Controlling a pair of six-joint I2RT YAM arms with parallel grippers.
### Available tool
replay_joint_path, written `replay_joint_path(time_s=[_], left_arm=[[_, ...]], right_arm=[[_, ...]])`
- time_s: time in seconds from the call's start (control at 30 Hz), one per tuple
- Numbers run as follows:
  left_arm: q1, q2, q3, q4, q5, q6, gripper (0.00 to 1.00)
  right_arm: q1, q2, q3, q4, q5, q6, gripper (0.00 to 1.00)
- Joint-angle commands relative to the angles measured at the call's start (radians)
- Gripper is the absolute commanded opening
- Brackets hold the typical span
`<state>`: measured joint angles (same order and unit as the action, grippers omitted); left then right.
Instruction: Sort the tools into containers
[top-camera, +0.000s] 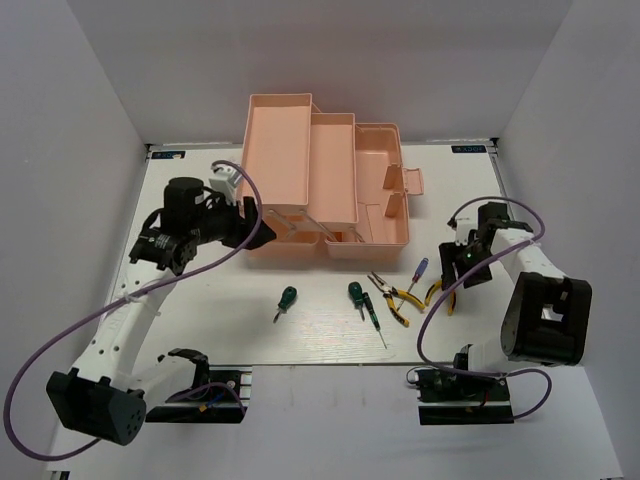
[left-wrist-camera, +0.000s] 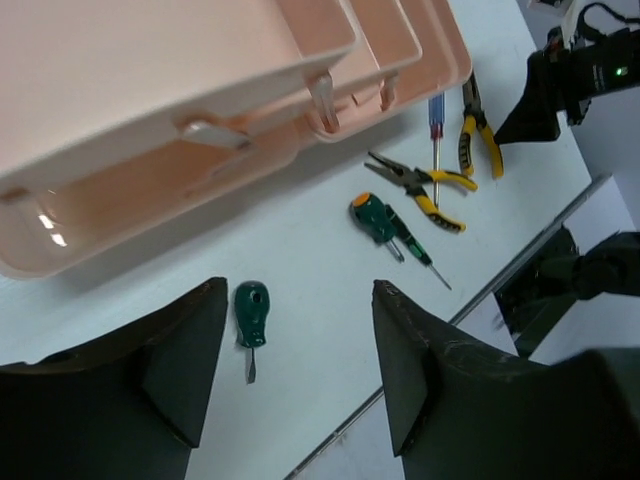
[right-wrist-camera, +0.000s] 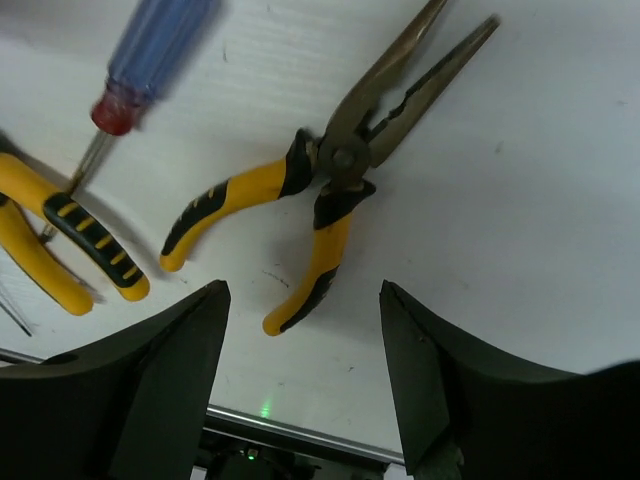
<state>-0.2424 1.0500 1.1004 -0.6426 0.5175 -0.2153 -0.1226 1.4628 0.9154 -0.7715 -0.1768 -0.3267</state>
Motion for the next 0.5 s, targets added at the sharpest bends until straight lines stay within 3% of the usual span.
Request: replay_joint_path(time_s=[0.0,0.2,0.33,0.37,0.47], left_arm=[[-0.058,0.007,-0.036,0.017,0.023,0.033,0.7],[-0.199,0.085,-0.056,0.107,-0.008,-0.007,0.71],[-0.34,0.177,0.01,0.141,-0.062,-0.048,0.69],[-0.375,0.239,0.063,0.141,-0.076,-0.062,0.66],[-0.504,0.371,0.153,0.141,-0.122,-0.097,0.59]], right_arm=[[0.024,-0.033,-0.059,0.043,0.062,0.001,0.68],[0.052,0.025,-0.17,0.156,0.135,0.057,0.63],[0.049,0.048,-0.168,0.153,0.163,0.103,0.23],[0.044,0.027,-0.162,0.137,0.172,0.092,0.0],[0.04,-0.085,-0.124,0.095,0.203,0.039,0.0]])
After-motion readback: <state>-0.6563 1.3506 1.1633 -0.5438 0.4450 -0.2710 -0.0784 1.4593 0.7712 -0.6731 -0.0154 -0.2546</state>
